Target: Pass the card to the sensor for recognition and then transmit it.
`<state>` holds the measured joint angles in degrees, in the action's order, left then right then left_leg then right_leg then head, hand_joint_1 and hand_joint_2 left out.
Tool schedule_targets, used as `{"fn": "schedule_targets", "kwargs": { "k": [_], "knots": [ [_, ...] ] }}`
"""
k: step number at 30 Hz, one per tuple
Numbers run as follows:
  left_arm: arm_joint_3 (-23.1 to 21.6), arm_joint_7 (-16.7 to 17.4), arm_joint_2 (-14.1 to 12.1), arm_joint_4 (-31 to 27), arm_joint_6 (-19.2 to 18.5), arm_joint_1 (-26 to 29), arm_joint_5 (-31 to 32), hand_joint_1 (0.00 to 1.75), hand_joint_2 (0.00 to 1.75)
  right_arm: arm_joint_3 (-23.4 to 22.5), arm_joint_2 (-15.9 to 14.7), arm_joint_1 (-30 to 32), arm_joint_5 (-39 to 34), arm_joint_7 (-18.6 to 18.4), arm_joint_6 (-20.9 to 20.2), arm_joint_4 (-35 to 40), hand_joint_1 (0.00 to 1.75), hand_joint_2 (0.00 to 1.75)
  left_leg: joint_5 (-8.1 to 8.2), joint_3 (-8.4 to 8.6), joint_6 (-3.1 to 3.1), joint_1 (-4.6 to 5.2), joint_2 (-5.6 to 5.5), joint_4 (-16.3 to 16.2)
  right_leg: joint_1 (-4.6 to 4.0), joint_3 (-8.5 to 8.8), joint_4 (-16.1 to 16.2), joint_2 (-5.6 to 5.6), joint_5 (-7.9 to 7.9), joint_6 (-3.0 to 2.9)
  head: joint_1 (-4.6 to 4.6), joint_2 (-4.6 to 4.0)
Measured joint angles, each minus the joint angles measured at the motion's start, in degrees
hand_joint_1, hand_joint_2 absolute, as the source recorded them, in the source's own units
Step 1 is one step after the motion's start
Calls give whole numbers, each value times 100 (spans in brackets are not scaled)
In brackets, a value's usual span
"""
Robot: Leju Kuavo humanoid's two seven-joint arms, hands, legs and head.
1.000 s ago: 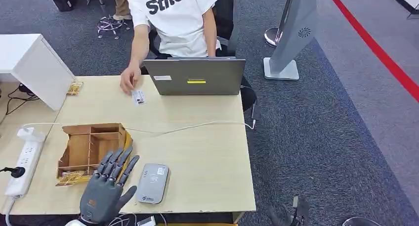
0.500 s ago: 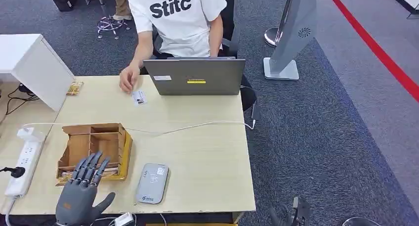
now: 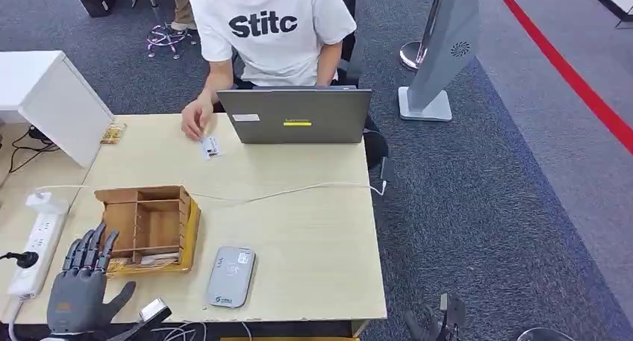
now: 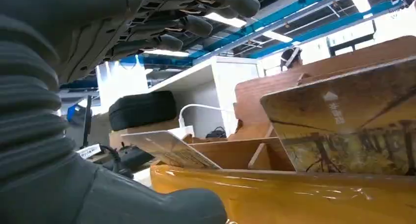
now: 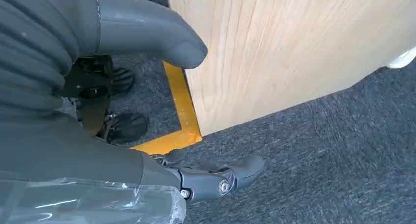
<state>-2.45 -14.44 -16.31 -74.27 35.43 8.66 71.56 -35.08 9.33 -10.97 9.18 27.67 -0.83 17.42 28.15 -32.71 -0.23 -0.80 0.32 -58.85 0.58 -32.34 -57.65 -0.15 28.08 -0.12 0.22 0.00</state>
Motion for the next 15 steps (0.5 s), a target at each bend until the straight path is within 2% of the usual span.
{"fn": "schedule_targets", "kwargs": {
  "k": [15],
  "knots": [
    [13, -188, 560, 328, 169, -287, 324, 0, 175, 48, 37, -43, 68, -55, 15, 0, 0, 175, 0, 1, 0, -1, 1, 0, 1, 0, 0, 2, 0, 0, 2, 0]
  ]
}}
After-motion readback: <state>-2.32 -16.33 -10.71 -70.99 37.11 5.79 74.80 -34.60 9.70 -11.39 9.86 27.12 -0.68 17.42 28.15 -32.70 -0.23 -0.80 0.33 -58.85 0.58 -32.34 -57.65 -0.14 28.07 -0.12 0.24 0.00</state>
